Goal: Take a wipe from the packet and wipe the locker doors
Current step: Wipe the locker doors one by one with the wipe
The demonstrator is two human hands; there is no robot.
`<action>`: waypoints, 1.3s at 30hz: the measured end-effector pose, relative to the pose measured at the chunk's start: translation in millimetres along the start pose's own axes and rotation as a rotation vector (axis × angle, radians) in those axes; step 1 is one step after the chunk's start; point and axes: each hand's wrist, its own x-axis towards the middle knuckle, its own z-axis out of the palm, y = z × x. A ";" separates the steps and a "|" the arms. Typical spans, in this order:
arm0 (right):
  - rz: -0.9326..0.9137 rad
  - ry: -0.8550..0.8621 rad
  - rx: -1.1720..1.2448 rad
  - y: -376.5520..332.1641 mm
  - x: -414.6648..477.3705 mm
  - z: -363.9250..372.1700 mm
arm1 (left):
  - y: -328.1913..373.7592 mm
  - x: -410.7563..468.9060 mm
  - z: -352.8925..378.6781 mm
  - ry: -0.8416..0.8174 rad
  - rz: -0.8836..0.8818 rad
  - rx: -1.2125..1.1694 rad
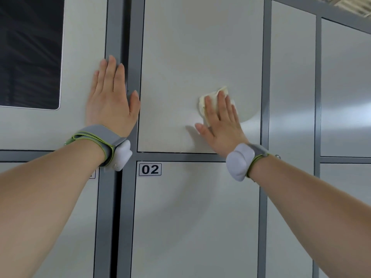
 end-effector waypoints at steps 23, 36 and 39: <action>-0.026 0.064 -0.019 -10.0 1.8 -7.3 | -29.9 -40.6 -20.6 -0.103 0.142 0.159; -0.151 0.070 0.097 -53.5 -9.6 14.7 | -32.5 -42.0 -20.3 -0.087 0.141 0.150; -0.122 0.061 0.037 -45.8 4.6 5.3 | -31.6 -42.7 -20.2 -0.086 0.134 0.150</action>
